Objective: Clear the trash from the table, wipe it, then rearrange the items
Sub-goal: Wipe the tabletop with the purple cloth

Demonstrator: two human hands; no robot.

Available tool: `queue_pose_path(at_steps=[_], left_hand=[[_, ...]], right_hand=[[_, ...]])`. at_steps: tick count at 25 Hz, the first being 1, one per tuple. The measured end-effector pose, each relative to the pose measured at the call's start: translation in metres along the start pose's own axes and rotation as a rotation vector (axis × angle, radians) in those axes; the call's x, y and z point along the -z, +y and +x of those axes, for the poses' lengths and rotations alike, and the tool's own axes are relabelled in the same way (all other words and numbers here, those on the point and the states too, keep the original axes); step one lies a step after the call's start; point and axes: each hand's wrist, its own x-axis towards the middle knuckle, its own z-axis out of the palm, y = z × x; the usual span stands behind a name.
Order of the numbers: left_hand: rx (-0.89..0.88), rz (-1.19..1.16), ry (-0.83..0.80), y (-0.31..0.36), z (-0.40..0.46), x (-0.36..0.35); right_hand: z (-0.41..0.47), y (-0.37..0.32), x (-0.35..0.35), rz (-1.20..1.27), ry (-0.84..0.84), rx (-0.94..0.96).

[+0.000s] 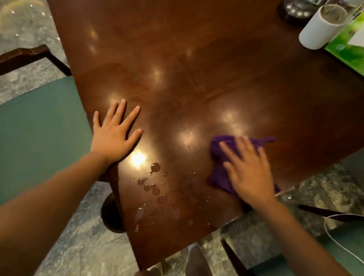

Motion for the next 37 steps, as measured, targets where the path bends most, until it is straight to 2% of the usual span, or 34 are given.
queue_pose_path(at_steps=[3,5,8,11,15,18,20,21,22,24,25,27,28,29,30,34,37], left_hand=[[-0.016,-0.015,0.007,-0.001,0.002,0.001],[-0.026,-0.025,0.019,-0.002,0.003,-0.001],[-0.036,-0.025,0.028,-0.004,0.002,-0.005],[-0.046,-0.015,0.033,-0.006,0.004,-0.009],[-0.063,-0.024,0.038,-0.009,0.006,-0.013],[-0.067,-0.025,0.044,-0.011,0.007,-0.014],[-0.076,-0.027,0.042,-0.011,0.008,-0.015],[-0.082,-0.029,0.037,-0.011,0.008,-0.015],[-0.085,-0.029,0.033,-0.011,0.008,-0.014],[-0.087,-0.03,0.03,-0.013,0.008,-0.012],[-0.087,-0.03,0.027,-0.013,0.007,-0.012],[-0.088,-0.029,0.009,-0.011,0.006,-0.012],[-0.088,-0.027,-0.005,-0.01,0.007,-0.012],[-0.089,-0.019,-0.027,-0.01,0.008,-0.011],[-0.099,-0.003,-0.051,-0.013,0.01,-0.009],[-0.258,0.093,-0.045,-0.035,0.021,0.003],[-0.305,0.048,-0.012,-0.042,0.024,0.001]], right_hand=[[0.004,0.041,0.011,0.004,0.0,-0.398],[0.003,0.025,0.009,-0.011,0.034,-0.446],[-0.014,-0.044,-0.001,0.032,0.065,-0.321],[-0.041,-0.122,-0.011,0.09,0.007,-0.193],[-0.083,-0.216,-0.026,0.12,-0.072,0.104],[-0.107,-0.248,-0.028,0.147,-0.151,0.302],[-0.117,-0.258,-0.028,0.124,-0.135,0.418],[-0.119,-0.262,-0.025,0.276,-0.118,0.403],[-0.12,-0.264,-0.017,0.552,-0.101,0.281],[-0.116,-0.254,0.004,1.176,-0.121,-0.191],[-0.113,-0.238,0.011,1.398,-0.077,-0.419],[-0.1,-0.192,0.024,1.577,0.116,-0.706],[-0.088,-0.166,0.032,1.549,0.235,-0.742],[-0.07,-0.141,0.038,1.411,0.339,-0.71],[-0.048,-0.121,0.042,1.207,0.371,-0.657],[0.04,-0.08,0.016,0.276,0.035,-0.457],[0.061,-0.105,-0.007,0.056,0.003,-0.342]])
